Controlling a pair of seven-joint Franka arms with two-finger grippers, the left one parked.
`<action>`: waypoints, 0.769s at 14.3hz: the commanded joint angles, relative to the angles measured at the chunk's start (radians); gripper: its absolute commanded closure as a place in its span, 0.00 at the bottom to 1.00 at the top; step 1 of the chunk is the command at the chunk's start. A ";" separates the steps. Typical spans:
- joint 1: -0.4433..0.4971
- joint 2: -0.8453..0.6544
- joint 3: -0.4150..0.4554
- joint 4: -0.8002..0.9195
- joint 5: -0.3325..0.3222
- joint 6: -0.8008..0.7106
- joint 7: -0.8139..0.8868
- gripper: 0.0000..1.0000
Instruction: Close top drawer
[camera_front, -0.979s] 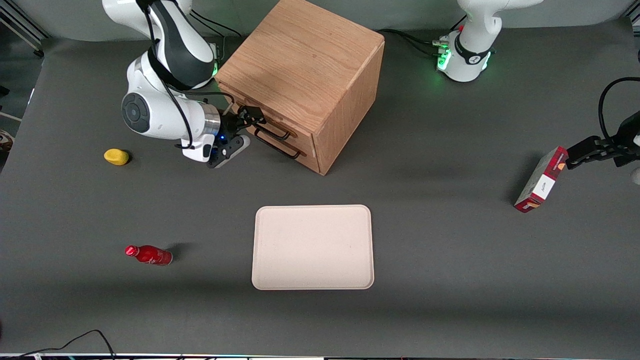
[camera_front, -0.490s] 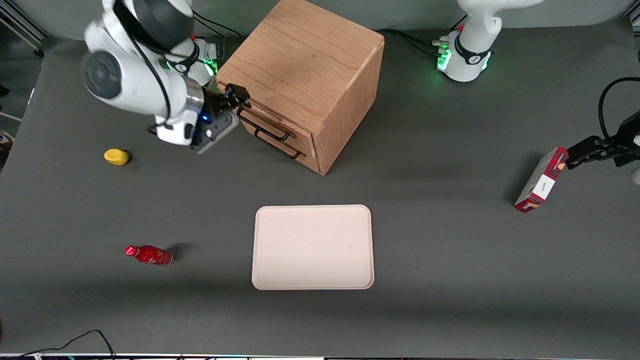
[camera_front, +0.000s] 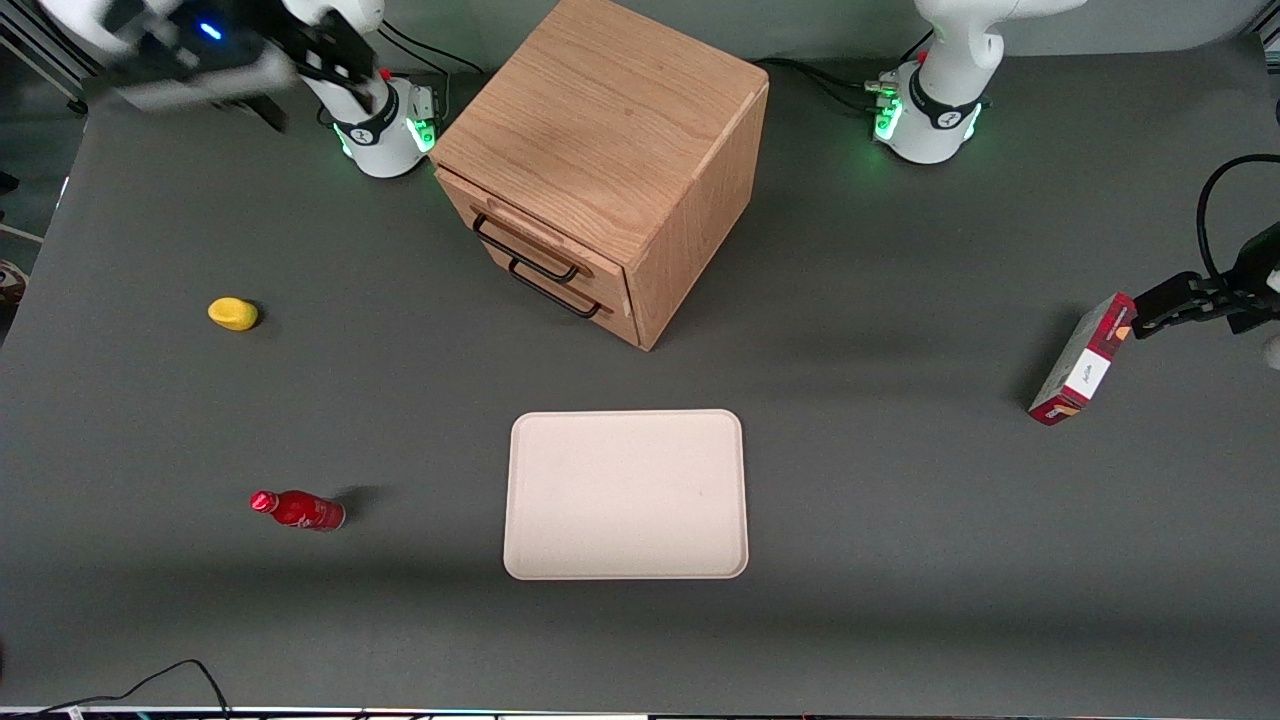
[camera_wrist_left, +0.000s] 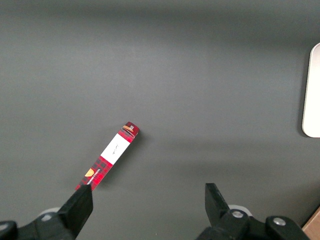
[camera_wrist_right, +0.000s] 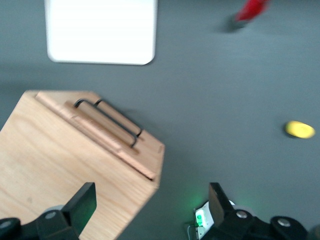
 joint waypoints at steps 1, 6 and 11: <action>0.001 -0.039 -0.167 0.006 -0.034 -0.021 0.009 0.00; 0.001 -0.062 -0.269 -0.217 -0.118 0.138 -0.011 0.00; 0.001 -0.044 -0.272 -0.264 -0.118 0.211 -0.042 0.00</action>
